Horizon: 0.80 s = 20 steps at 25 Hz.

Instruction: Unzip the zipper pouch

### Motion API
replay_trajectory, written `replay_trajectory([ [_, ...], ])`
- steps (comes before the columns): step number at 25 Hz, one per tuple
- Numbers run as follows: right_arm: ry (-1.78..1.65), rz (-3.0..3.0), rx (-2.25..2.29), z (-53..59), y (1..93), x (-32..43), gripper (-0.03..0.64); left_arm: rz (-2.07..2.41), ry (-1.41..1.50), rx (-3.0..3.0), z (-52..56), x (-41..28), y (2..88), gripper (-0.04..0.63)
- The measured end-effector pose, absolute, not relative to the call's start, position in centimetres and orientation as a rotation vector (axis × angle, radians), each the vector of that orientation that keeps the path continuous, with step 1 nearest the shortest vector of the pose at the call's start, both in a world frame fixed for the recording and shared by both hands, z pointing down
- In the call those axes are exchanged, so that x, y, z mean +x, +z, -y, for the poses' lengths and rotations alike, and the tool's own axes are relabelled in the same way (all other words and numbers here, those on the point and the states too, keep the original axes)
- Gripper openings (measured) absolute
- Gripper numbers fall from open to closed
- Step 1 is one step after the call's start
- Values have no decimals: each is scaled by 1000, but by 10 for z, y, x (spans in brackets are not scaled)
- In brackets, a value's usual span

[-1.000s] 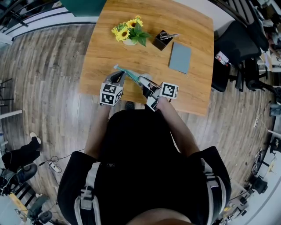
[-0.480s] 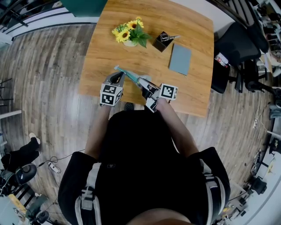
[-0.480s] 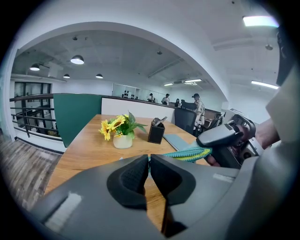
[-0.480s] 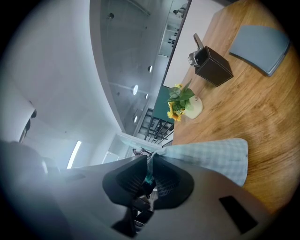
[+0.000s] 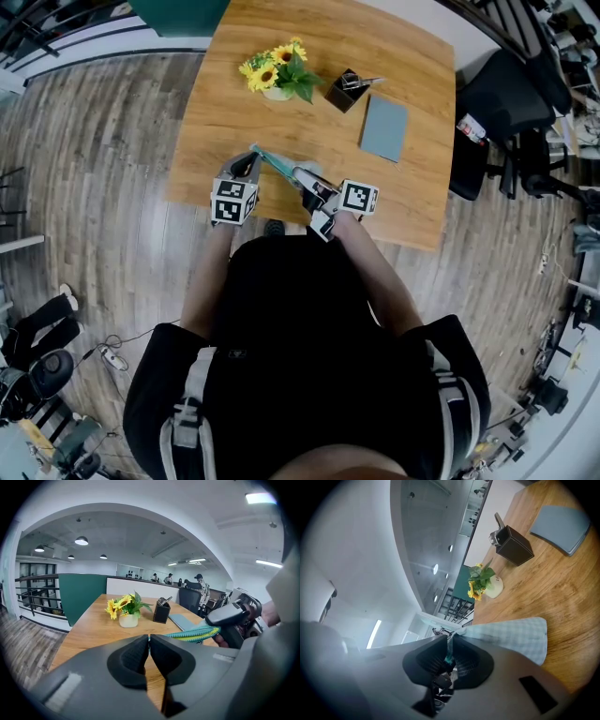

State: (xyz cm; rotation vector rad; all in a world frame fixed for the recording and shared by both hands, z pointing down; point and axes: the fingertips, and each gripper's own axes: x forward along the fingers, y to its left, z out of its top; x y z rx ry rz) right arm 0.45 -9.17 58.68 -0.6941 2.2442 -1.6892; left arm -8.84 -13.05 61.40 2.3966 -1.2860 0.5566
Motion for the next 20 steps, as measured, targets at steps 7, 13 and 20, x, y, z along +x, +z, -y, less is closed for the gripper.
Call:
replay_trajectory([
  [7, -1697, -2254, -701, 89, 589, 3, 40, 1298, 562, 2383, 132, -91, 617, 14],
  [13, -1682, -2278, -672, 87, 584, 3, 40, 1324, 575, 2375, 135, -97, 616, 14],
  [20, -1699, -2281, -686, 81, 586, 4, 40, 1330, 579, 2369, 134, -98, 619, 15],
])
